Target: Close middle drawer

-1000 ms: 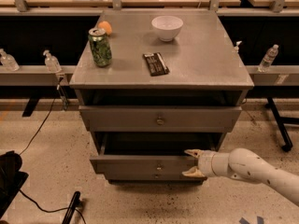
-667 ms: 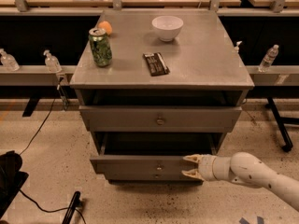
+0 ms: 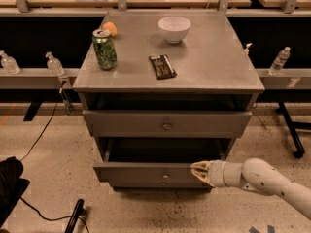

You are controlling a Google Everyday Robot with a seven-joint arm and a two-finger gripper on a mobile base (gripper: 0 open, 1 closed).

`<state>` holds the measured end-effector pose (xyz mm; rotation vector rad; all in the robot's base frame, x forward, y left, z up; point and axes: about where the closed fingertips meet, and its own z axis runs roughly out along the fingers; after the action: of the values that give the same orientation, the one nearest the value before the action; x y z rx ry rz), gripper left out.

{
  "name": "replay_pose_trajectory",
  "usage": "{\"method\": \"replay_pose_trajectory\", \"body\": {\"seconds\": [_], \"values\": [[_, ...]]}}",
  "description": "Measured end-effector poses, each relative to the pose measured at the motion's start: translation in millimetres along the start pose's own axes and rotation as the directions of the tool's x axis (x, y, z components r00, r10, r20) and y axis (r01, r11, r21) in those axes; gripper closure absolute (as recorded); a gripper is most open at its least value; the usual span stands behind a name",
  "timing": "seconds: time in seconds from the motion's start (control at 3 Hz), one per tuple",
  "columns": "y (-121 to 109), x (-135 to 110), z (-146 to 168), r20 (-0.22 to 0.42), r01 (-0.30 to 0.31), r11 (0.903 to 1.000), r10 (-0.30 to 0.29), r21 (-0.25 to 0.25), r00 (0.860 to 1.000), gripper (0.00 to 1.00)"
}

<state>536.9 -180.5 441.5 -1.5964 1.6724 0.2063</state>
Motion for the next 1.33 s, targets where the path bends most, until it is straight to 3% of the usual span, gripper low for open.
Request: {"method": "replay_pose_trajectory", "body": {"seconds": [1.0, 1.33], "values": [[-3, -5, -7, 0.002, 0.004, 1.0000, -0.004, 0.006, 1.000, 1.00], [10, 8, -27, 0.037, 0.059, 0.9942, -0.062, 0.090, 0.997, 1.00]]}}
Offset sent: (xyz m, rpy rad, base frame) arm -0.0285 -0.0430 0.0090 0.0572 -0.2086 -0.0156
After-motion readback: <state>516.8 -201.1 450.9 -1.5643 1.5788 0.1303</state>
